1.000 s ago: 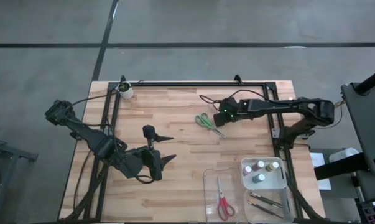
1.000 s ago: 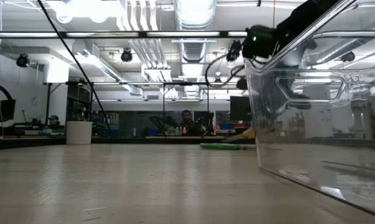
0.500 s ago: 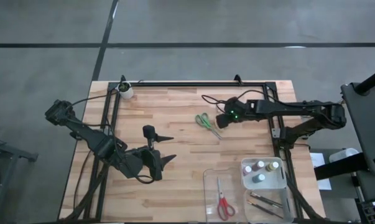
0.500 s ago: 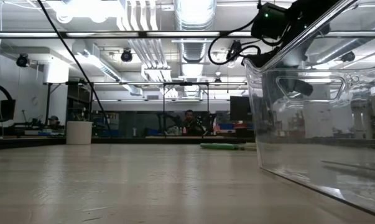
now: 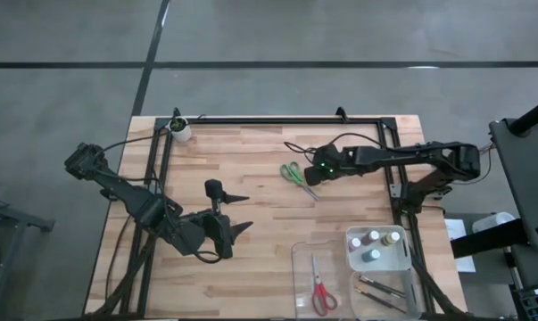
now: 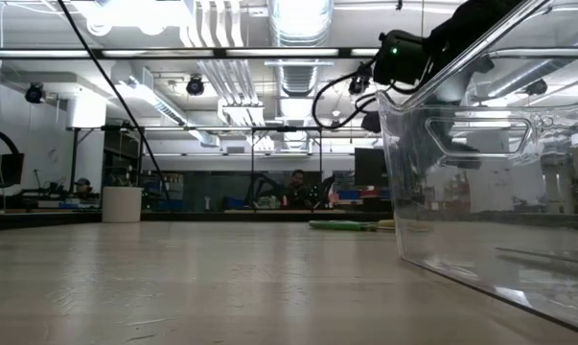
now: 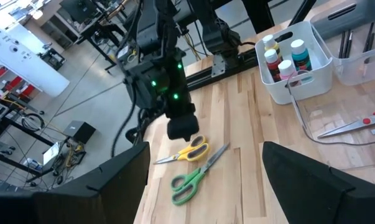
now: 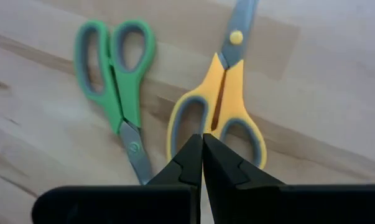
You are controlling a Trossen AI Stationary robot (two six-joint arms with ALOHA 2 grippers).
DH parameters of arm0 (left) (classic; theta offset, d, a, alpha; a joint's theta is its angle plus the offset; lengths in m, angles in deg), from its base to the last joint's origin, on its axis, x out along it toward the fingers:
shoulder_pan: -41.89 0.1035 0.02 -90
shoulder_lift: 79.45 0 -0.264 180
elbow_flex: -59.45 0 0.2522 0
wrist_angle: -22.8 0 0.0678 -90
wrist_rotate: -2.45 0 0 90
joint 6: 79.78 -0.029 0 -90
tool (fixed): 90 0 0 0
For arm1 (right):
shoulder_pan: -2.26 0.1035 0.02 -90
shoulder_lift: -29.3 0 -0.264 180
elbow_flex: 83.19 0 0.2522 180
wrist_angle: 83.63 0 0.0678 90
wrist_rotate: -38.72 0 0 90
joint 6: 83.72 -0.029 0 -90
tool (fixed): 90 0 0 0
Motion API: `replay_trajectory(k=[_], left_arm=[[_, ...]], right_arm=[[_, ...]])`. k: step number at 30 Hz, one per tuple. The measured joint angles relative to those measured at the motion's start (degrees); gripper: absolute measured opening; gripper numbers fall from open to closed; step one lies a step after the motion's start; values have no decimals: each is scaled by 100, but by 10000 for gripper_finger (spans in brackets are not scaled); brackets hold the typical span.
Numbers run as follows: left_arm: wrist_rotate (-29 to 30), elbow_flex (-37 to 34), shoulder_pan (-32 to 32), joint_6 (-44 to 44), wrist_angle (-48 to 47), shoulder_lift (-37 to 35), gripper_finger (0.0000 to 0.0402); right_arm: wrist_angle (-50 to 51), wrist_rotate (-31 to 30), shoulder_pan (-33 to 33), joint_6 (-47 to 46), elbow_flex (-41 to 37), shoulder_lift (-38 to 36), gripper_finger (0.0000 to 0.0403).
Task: Pick & Place Paint Supplies
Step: Put the yellow scissors into the left transparent bin
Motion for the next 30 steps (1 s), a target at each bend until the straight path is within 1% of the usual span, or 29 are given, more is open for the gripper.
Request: replay_trajectory(k=[4,6,8,11,17,19,22,30], left_arm=[[0,0,-1,-2,0,0,314],[2,0,0,-2,1,0,314],[0,0,-1,-2,0,0,314],[2,0,-2,-4,0,0,314],[0,0,-1,-12,0,0,314],[0,0,-2,-22,0,0,314],[2,0,0,-20,0,0,314],[1,0,0,-20,0,0,314]], right_arm=[[4,3,9,-427,0,205,11],[-15,0,4,-475,0,277,14],[-16,-4,4,-435,0,316,26],[-31,-11,0,-408,-3,327,62],[-28,-59,-7,-419,-9,337,153],[-31,-107,-7,-482,-9,409,170],[-57,-227,-4,-518,-13,577,178],[-334,-249,-4,-527,-10,1109,180]])
